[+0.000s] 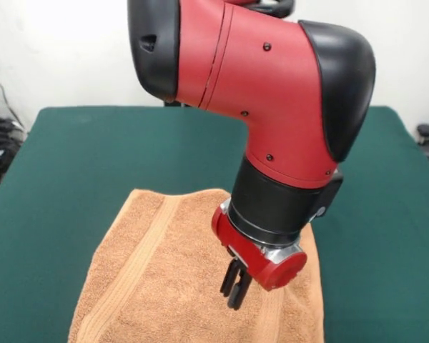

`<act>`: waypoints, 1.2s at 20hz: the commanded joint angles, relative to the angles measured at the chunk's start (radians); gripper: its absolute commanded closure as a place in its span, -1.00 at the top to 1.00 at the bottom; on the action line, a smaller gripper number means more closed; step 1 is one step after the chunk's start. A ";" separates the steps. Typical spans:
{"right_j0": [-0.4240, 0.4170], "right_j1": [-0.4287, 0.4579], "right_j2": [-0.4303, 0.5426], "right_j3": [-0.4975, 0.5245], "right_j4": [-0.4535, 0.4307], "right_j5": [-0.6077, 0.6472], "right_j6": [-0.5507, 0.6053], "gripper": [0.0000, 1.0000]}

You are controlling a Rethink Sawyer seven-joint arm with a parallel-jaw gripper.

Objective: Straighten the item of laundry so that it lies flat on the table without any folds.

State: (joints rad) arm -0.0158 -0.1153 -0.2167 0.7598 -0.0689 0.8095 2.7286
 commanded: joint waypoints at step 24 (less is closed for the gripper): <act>-0.078 -0.164 0.226 0.355 -0.155 -0.090 -0.357 -1.00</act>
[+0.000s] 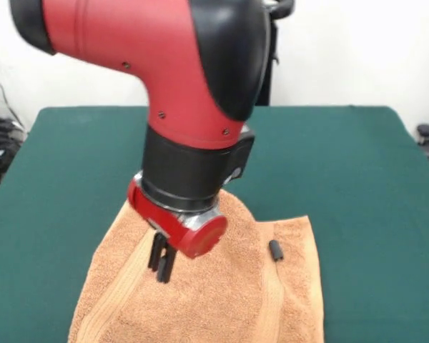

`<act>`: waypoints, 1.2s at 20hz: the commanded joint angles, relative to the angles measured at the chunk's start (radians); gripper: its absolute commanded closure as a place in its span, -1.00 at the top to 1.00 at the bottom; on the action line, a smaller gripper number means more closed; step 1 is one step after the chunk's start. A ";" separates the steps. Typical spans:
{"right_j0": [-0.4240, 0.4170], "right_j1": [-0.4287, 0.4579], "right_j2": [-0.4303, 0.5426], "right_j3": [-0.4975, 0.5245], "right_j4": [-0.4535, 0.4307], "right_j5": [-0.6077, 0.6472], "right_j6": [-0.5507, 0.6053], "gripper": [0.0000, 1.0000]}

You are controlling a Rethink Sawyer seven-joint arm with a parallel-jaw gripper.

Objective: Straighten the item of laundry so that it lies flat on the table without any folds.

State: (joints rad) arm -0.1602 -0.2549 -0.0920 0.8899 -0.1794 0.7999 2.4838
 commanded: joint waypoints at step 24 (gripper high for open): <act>0.189 -0.078 0.043 0.329 -0.034 -0.155 0.076 -1.00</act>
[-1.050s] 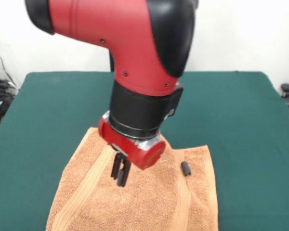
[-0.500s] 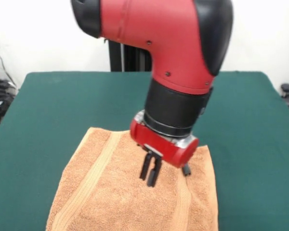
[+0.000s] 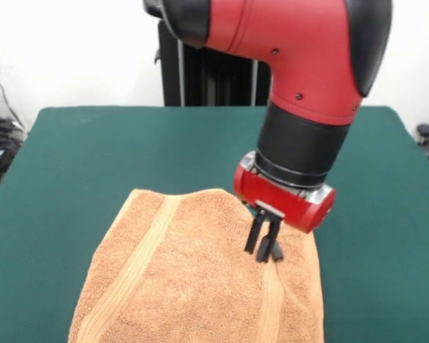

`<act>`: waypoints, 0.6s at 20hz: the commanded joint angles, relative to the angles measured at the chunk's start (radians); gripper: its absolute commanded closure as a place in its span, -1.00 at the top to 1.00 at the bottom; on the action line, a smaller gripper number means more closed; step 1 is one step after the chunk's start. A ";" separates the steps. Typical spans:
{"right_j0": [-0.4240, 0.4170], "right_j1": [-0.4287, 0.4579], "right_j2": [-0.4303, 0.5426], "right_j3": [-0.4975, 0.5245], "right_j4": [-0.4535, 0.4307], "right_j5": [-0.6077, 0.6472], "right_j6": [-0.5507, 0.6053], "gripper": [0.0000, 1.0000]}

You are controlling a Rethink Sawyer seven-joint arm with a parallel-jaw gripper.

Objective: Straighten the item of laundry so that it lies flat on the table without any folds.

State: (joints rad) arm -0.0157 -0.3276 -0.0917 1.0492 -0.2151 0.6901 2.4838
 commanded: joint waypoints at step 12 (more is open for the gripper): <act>0.031 -0.002 0.057 0.209 0.002 -0.091 0.065 -1.00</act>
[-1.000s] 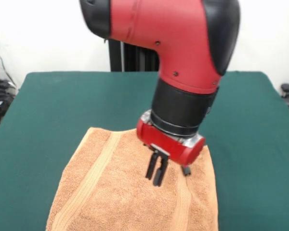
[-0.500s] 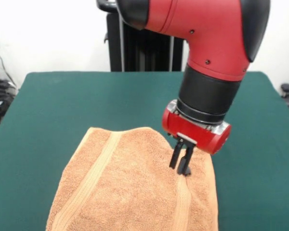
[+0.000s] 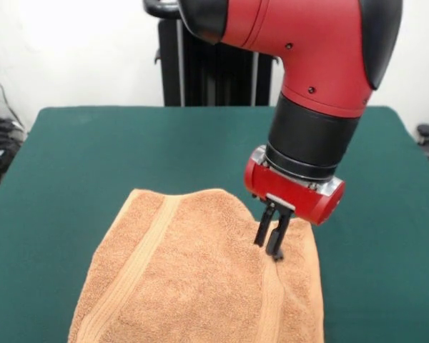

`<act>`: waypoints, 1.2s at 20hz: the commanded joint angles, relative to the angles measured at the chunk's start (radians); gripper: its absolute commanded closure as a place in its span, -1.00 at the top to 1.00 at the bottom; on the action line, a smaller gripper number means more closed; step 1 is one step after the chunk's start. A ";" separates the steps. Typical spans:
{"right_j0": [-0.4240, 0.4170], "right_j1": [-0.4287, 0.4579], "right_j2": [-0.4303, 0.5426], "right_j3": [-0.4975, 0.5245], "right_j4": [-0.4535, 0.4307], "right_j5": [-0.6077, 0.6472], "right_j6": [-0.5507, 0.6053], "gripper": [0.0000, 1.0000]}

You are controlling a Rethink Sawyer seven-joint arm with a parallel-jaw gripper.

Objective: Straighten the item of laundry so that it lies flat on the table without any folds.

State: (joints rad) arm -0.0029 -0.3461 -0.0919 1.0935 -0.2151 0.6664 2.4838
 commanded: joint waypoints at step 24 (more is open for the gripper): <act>0.152 0.057 -0.046 0.182 0.040 -0.062 0.197 1.00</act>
State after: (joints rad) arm 0.1157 -0.3499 -0.1551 1.1451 -0.2099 0.6470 2.4838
